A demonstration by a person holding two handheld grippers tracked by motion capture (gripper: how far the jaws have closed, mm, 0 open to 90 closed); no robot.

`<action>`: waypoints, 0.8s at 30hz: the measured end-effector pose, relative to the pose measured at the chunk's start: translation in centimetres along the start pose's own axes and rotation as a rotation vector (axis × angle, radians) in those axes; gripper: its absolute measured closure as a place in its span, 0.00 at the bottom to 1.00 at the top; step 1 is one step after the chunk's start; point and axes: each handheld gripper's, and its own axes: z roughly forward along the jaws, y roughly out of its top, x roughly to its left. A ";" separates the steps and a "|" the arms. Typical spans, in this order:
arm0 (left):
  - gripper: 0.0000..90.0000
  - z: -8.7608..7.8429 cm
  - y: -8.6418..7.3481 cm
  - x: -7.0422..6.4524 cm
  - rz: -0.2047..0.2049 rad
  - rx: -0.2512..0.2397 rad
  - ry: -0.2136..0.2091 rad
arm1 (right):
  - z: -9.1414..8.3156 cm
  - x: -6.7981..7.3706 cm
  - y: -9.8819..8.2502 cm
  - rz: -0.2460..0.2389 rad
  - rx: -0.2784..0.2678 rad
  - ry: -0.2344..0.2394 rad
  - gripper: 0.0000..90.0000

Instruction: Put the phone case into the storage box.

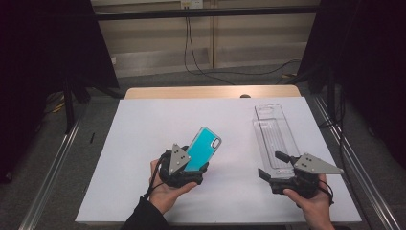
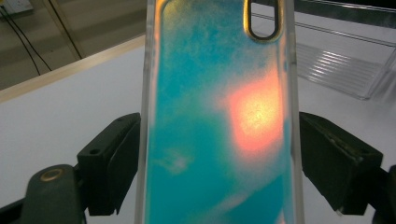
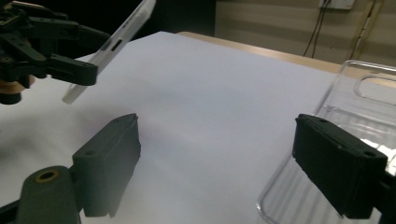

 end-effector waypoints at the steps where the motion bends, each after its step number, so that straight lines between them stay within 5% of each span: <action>1: 0.19 0.2 0.0 -0.1 0.000 -0.001 0.001 | 0.2 0.1 0.1 0.002 0.009 0.008 0.16; 5: 0.19 0.7 0.0 -0.6 0.016 0.006 0.007 | 1.1 0.4 0.6 0.005 0.057 0.044 0.20; 17: 0.19 2.0 0.5 -1.4 0.034 0.004 0.006 | 3.7 1.1 2.3 0.048 0.107 -0.001 0.11; 24: 0.19 2.8 0.5 -2.1 0.052 0.006 0.016 | 4.7 0.7 3.1 0.067 0.129 0.038 0.16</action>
